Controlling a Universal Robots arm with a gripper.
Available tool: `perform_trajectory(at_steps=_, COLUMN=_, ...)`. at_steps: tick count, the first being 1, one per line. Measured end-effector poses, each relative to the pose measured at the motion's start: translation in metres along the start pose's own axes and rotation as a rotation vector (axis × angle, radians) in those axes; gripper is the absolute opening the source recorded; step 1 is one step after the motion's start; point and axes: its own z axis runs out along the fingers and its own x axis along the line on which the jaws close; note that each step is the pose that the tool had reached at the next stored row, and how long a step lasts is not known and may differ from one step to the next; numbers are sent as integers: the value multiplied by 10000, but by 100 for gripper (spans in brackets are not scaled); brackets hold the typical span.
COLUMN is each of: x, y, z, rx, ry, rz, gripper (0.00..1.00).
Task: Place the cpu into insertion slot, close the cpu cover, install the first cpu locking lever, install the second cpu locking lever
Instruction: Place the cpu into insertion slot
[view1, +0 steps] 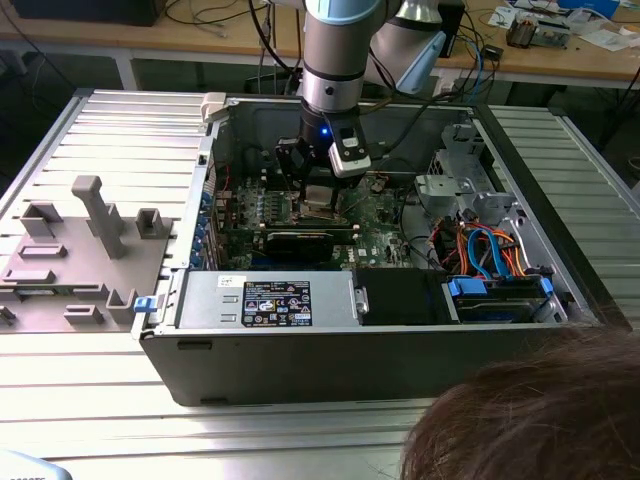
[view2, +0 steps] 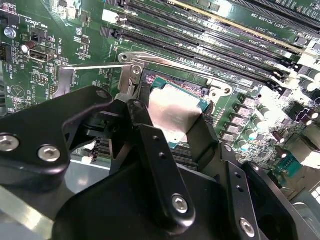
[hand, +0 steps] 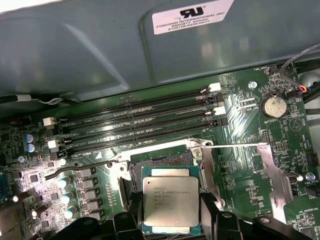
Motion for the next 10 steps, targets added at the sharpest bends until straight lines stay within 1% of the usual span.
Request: perform_trajectory(at_steps=10, x=0, y=0, z=3, rx=44, ry=-10, rz=179, gripper=54)
